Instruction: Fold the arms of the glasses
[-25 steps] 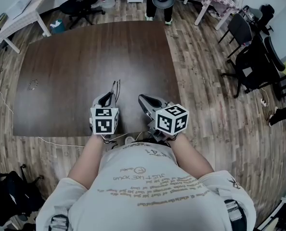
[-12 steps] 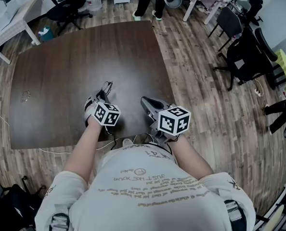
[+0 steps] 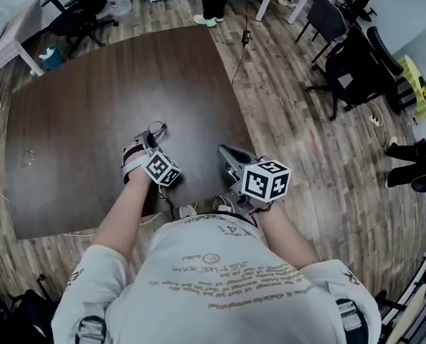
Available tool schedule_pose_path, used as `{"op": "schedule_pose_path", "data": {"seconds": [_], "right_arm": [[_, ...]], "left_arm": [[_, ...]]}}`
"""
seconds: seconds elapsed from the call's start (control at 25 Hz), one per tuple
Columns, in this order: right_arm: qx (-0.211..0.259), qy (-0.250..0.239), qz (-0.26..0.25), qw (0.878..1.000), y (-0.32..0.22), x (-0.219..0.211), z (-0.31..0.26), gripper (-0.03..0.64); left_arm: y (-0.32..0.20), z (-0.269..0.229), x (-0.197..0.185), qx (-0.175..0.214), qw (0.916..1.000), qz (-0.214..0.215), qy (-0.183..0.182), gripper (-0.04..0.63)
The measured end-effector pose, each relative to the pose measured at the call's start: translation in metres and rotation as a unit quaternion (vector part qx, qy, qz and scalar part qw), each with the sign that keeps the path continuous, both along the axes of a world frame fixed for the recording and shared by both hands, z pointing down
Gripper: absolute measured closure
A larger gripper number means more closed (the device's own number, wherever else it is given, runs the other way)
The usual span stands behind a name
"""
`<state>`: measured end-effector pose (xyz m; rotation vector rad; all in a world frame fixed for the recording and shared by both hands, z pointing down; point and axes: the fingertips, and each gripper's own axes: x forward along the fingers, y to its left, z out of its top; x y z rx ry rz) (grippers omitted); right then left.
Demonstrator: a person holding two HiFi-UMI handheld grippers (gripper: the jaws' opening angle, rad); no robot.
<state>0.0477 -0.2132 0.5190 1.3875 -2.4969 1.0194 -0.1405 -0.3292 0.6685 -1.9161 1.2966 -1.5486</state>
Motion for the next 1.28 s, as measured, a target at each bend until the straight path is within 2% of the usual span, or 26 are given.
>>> {"op": "schedule_pose_path", "data": {"seconds": [0.16, 0.32, 0.52, 0.68, 0.84, 0.92, 1.12, 1.16, 1.2, 1.24, 1.28], "right_arm": [[-0.001, 0.009, 0.013, 1.000, -0.001, 0.005, 0.001, 0.601], [-0.005, 0.013, 0.024, 1.000, -0.003, 0.013, 0.002, 0.601], [-0.009, 0.019, 0.036, 0.999, -0.003, 0.022, 0.004, 0.601], [-0.016, 0.018, 0.040, 0.999, -0.002, 0.027, 0.010, 0.601], [-0.019, 0.020, 0.047, 0.999, -0.004, 0.037, 0.011, 0.601], [-0.018, 0.022, 0.044, 0.999, -0.005, 0.037, 0.012, 0.601], [-0.008, 0.009, 0.022, 1.000, -0.010, 0.029, 0.004, 0.601], [-0.004, 0.009, 0.017, 1.000, -0.012, 0.027, 0.002, 0.601], [-0.001, 0.010, 0.013, 1.000, -0.013, 0.026, 0.000, 0.601], [0.002, 0.012, 0.010, 1.000, -0.015, 0.025, 0.000, 0.601], [0.005, 0.014, 0.007, 1.000, -0.016, 0.024, -0.001, 0.601]], "left_arm": [[-0.005, 0.007, 0.004, 0.019, 0.9973, 0.030, -0.064, 0.552], [-0.009, 0.011, 0.007, 0.027, 0.9945, 0.046, -0.090, 0.549], [-0.011, 0.020, 0.011, 0.018, 0.9947, 0.050, -0.088, 0.548], [-0.009, 0.028, 0.015, 0.004, 0.9966, 0.046, -0.068, 0.543], [-0.011, 0.022, 0.022, 0.011, 0.9974, 0.046, -0.054, 0.497], [-0.010, 0.018, 0.023, 0.009, 0.9986, 0.041, -0.032, 0.465], [0.002, -0.006, 0.023, 0.004, 0.9979, -0.003, 0.065, 0.466], [0.004, -0.014, 0.024, 0.003, 0.9959, -0.013, 0.090, 0.468], [0.007, -0.021, 0.025, 0.000, 0.9926, -0.024, 0.119, 0.500], [0.009, -0.029, 0.027, -0.005, 0.9879, -0.034, 0.151, 0.548], [0.011, -0.037, 0.029, -0.010, 0.9816, -0.043, 0.186, 0.558]]}}
